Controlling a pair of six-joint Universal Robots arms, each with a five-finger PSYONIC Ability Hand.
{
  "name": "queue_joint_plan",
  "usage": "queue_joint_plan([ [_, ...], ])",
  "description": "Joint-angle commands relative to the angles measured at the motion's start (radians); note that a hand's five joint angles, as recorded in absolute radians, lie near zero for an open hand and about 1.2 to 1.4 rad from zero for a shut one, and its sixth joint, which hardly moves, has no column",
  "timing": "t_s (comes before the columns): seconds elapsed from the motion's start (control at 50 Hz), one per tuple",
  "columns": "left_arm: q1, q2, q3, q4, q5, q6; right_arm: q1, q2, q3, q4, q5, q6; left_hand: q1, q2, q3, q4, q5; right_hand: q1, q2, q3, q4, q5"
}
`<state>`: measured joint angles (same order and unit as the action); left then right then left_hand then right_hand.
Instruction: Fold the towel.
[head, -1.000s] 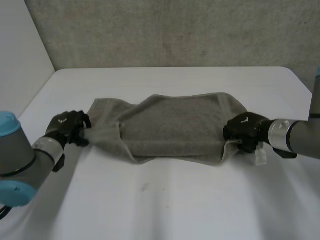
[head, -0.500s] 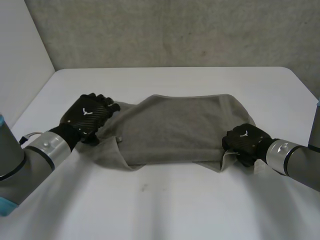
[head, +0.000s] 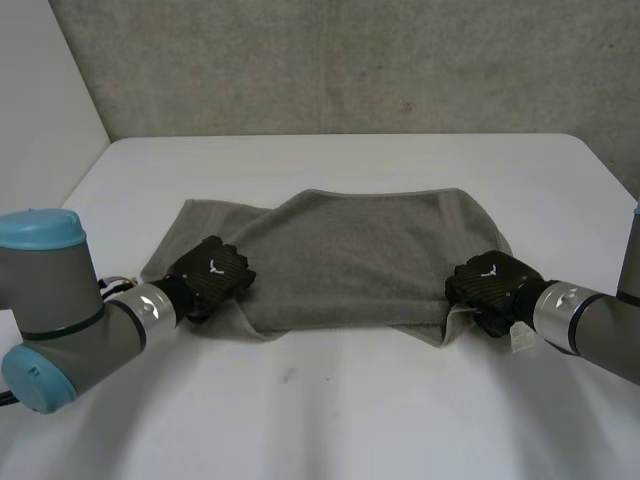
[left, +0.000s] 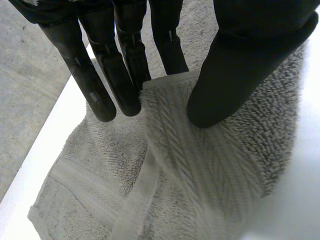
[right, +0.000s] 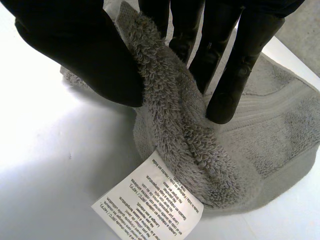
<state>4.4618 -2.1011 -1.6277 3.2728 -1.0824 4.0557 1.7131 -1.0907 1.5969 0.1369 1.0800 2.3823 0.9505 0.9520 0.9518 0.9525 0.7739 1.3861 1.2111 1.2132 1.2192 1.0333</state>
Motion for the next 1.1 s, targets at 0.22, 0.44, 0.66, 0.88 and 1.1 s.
queue_joint_plan([
  [0.22, 0.004, 0.009, -0.003, 0.001, -0.013, -0.001, -0.001, 0.0, -0.006, 0.004, 0.006, 0.0, -0.053, -0.054, -0.054, -0.055, -0.051, 0.01, 0.185, 0.183, 0.177, 0.188],
  [0.44, 0.004, 0.016, -0.011, -0.001, -0.014, 0.0, 0.0, -0.002, -0.014, 0.006, 0.009, 0.0, 0.446, 0.444, 0.444, 0.444, 0.448, 0.01, 0.185, 0.183, 0.177, 0.188],
  [0.66, 0.011, 0.261, -0.02, 0.002, -0.033, -0.026, 0.003, -0.196, -0.116, 0.127, 0.0, 0.122, 0.446, 0.444, 0.444, 0.444, 0.448, 0.01, 0.185, 0.183, 0.177, 0.188],
  [0.88, 0.024, 0.631, 0.075, -0.002, -0.171, -0.341, -0.073, -0.348, -0.587, 0.494, -0.008, 0.249, 0.446, 0.444, 0.444, 0.444, 0.448, 0.01, 0.185, 0.183, 0.177, 0.188],
  [1.1, 0.057, 0.497, 0.094, -0.182, -0.174, -0.503, -0.113, -0.112, -0.764, 0.782, 0.011, 0.097, 0.446, 0.444, 0.444, 0.444, 0.448, 0.01, 0.185, 0.183, 0.177, 0.188],
])
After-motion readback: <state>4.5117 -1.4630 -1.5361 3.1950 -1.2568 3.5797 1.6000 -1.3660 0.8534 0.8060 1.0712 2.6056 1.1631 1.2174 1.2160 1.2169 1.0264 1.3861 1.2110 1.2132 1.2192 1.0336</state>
